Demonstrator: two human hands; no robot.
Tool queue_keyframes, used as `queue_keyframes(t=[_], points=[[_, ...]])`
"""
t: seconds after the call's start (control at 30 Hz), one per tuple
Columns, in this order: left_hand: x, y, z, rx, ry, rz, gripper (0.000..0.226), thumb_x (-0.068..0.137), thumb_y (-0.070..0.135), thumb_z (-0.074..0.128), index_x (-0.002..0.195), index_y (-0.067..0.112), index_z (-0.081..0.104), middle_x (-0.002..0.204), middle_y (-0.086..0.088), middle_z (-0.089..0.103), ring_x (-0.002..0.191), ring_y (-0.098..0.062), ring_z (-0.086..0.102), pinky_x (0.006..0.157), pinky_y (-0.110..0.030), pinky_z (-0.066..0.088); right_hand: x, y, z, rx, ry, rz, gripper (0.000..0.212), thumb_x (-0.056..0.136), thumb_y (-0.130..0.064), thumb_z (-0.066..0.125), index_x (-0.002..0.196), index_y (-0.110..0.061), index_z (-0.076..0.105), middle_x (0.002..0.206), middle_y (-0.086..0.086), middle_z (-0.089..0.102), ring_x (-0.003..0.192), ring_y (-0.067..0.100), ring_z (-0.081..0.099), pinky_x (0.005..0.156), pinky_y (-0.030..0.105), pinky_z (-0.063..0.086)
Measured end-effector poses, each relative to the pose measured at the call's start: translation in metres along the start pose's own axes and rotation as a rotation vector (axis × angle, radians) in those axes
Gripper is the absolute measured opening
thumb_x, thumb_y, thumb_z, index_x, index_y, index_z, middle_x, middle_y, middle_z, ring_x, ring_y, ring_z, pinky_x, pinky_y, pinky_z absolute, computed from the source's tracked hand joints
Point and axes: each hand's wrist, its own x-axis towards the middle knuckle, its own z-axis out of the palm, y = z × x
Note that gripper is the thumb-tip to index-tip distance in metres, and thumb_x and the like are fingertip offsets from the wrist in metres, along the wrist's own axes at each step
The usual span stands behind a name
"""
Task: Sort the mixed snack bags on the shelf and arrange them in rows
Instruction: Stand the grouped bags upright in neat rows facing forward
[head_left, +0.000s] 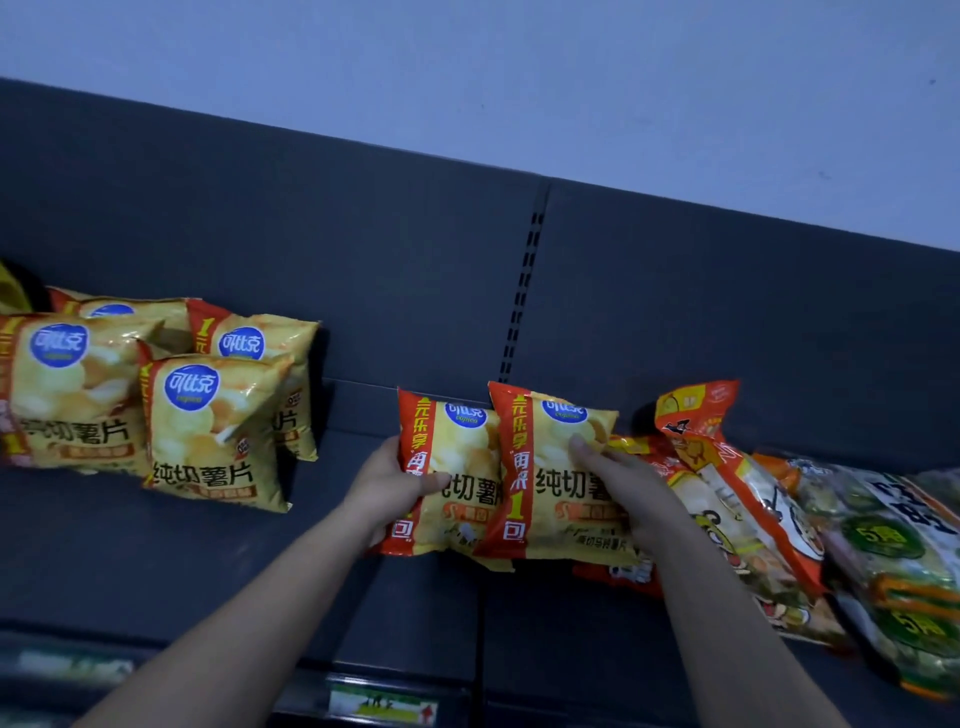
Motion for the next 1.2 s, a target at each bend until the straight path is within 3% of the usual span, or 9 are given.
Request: queue_keyframes(t=[0.17,0.33,0.47,0.6,0.7,0.83,1.0,1.2], points=[[-0.029,0.0,-0.037,0.007,0.042,0.131,0.075,0.074,0.013,0.082,0.135,0.025,0.04,0.106,0.009,0.062,0.1,-0.019,0.063,0.088,-0.048,0.054,-0.026,-0.002,0.024,0.043,-0.061,-0.129,0.067,0.056,-0.044,0.086,0.114,-0.018,0.064,0.097,0.005,0.076,0.093,0.028,0.072,0.089,0.051,0.055],[-0.06,-0.003,-0.093,-0.006,0.075,0.226,0.09,0.071,0.019,0.084,0.145,0.026,0.034,0.121,0.006,0.061,0.107,-0.017,0.062,0.093,-0.047,0.052,-0.062,-0.01,0.059,0.099,-0.187,-0.204,0.061,0.06,-0.034,0.088,0.113,-0.013,0.066,0.099,0.008,0.076,0.09,0.029,0.073,0.082,0.049,0.057],[-0.087,-0.002,-0.144,-0.029,0.096,0.288,0.084,0.076,0.011,0.078,0.146,0.025,0.034,0.124,0.002,0.06,0.104,-0.012,0.061,0.077,-0.028,0.052,-0.091,-0.016,0.099,0.159,-0.211,-0.267,0.075,0.045,-0.044,0.088,0.111,-0.016,0.067,0.103,0.009,0.075,0.091,0.029,0.073,0.073,0.044,0.056],[-0.105,-0.009,-0.204,-0.066,0.102,0.285,0.087,0.069,0.014,0.081,0.143,0.027,0.037,0.125,0.0,0.06,0.105,-0.017,0.063,0.075,-0.032,0.056,-0.115,-0.022,0.147,0.193,-0.243,-0.311,0.09,0.032,-0.054,0.093,0.11,-0.017,0.067,0.104,0.007,0.075,0.092,0.028,0.072,0.068,0.04,0.057],[-0.113,-0.012,-0.248,-0.084,0.117,0.287,0.079,0.072,0.005,0.078,0.136,0.032,0.039,0.118,0.005,0.061,0.098,-0.011,0.064,0.063,-0.023,0.056,-0.13,-0.024,0.186,0.209,-0.227,-0.324,0.081,0.038,-0.053,0.093,0.108,-0.021,0.068,0.105,0.003,0.075,0.093,0.025,0.072,0.072,0.042,0.057],[-0.111,-0.021,-0.302,-0.113,0.155,0.27,0.084,0.073,0.001,0.076,0.142,0.028,0.036,0.124,0.0,0.058,0.101,-0.014,0.062,0.067,-0.031,0.055,-0.144,-0.021,0.236,0.234,-0.197,-0.31,0.049,0.062,-0.027,0.081,0.109,-0.019,0.065,0.101,0.001,0.075,0.088,0.021,0.073,0.07,0.039,0.057],[-0.104,-0.029,-0.345,-0.136,0.17,0.274,0.081,0.076,-0.004,0.072,0.143,0.023,0.037,0.124,-0.003,0.059,0.102,-0.017,0.063,0.062,-0.027,0.058,-0.151,-0.015,0.286,0.244,-0.158,-0.292,0.044,0.068,-0.02,0.081,0.109,-0.019,0.065,0.1,-0.001,0.075,0.09,0.02,0.072,0.075,0.042,0.058],[-0.084,-0.048,-0.368,-0.186,0.203,0.212,0.081,0.076,-0.005,0.072,0.143,0.022,0.036,0.128,-0.005,0.059,0.109,-0.026,0.062,0.076,-0.043,0.055,-0.143,-0.006,0.317,0.232,-0.138,-0.261,0.038,0.075,-0.015,0.081,0.107,-0.024,0.064,0.099,-0.005,0.075,0.091,0.018,0.071,0.076,0.04,0.058]])
